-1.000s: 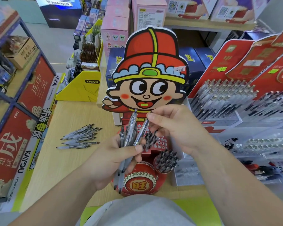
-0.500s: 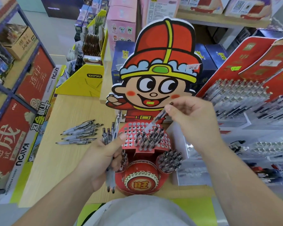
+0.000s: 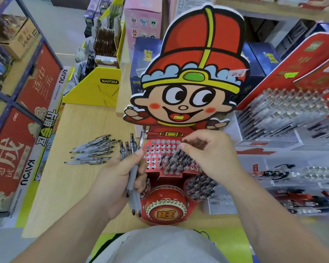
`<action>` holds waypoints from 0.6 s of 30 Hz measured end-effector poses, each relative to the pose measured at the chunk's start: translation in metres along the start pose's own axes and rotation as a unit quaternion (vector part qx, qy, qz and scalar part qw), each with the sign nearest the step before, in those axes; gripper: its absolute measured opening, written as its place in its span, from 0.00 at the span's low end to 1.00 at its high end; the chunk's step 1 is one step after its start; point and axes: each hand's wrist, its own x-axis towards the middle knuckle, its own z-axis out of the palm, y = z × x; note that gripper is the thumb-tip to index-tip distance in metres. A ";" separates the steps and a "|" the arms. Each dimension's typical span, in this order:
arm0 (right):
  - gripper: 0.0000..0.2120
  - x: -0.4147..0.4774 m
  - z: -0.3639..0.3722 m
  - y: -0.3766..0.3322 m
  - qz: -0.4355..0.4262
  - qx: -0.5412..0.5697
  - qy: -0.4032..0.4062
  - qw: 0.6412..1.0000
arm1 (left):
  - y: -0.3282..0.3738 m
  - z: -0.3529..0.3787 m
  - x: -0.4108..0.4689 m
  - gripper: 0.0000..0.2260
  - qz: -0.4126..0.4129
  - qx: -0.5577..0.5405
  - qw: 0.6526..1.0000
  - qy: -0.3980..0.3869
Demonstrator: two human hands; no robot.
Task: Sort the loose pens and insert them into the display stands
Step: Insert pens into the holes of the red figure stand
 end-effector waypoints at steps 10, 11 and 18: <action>0.04 0.022 -0.006 -0.012 0.052 -0.103 -0.134 0.984 | 0.000 -0.001 0.003 0.15 0.011 0.016 1.000 0.006; 0.04 0.023 -0.006 -0.015 0.051 -0.122 -0.141 0.981 | 0.000 -0.001 0.004 0.15 0.009 0.013 1.000 0.007; 0.05 0.028 -0.007 -0.024 0.034 -0.181 -0.164 0.969 | 0.003 -0.001 0.004 0.11 0.007 0.011 1.000 -0.018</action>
